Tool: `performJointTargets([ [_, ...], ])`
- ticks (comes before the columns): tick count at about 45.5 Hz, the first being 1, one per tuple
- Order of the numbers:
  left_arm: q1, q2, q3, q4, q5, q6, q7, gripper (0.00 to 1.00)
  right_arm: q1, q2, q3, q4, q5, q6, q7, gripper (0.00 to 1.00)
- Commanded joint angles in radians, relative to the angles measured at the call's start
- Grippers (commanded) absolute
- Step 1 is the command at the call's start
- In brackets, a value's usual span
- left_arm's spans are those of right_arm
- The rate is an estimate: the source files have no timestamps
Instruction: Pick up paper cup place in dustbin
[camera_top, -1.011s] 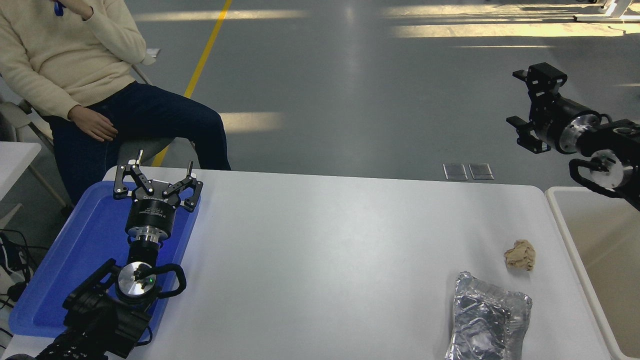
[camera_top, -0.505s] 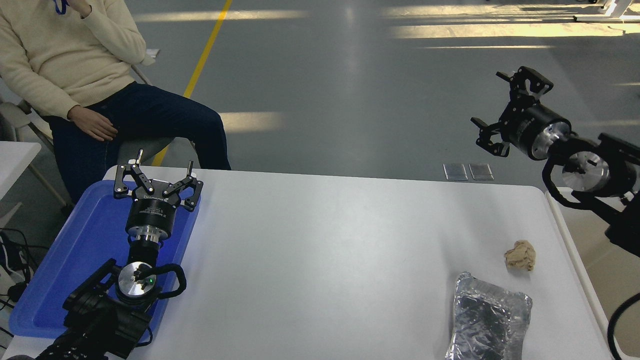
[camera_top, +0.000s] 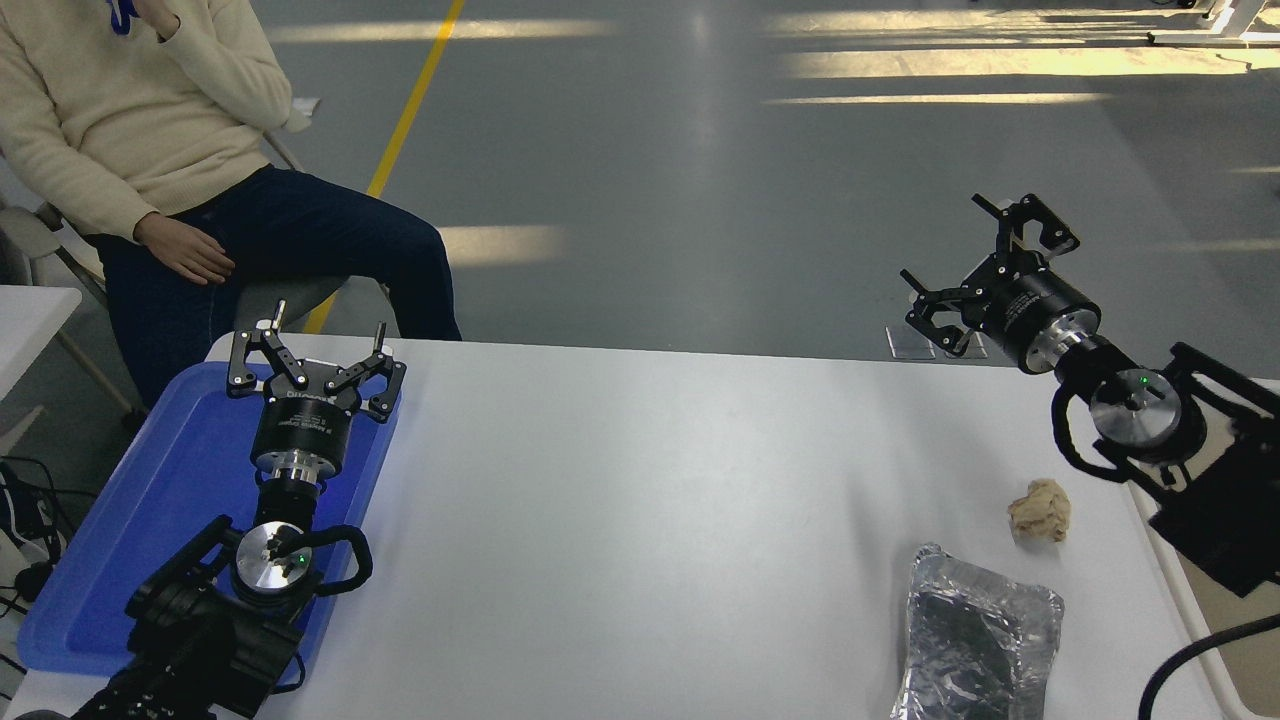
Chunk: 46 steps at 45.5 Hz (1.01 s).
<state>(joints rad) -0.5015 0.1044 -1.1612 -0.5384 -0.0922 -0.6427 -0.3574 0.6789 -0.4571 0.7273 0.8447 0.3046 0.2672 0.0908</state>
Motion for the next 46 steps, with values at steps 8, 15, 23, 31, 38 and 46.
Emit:
performJointTargets([
  [8,0.000,0.000,0.000,0.000,0.000,0.000,0.000,1.00,-0.062,0.029,0.087,-0.070,0.002,0.092,0.001,1.00],
  [15,0.000,0.000,0.000,0.000,0.000,0.000,0.000,1.00,-0.073,0.037,0.092,-0.087,0.004,0.119,0.001,1.00],
  [23,0.000,0.000,0.000,0.000,0.000,0.000,0.000,1.00,-0.084,0.067,0.101,-0.102,0.016,0.124,0.001,1.00],
  [31,0.000,0.000,0.000,0.000,0.000,0.002,0.000,1.00,-0.096,0.072,0.110,-0.105,0.016,0.153,0.001,1.00],
  [38,0.000,0.000,0.000,0.000,0.000,0.000,0.000,1.00,-0.098,0.070,0.116,-0.113,0.016,0.155,0.001,1.00],
  [46,0.000,0.000,0.000,0.000,0.000,0.000,0.000,1.00,-0.114,0.072,0.109,-0.113,0.014,0.155,0.001,1.00],
])
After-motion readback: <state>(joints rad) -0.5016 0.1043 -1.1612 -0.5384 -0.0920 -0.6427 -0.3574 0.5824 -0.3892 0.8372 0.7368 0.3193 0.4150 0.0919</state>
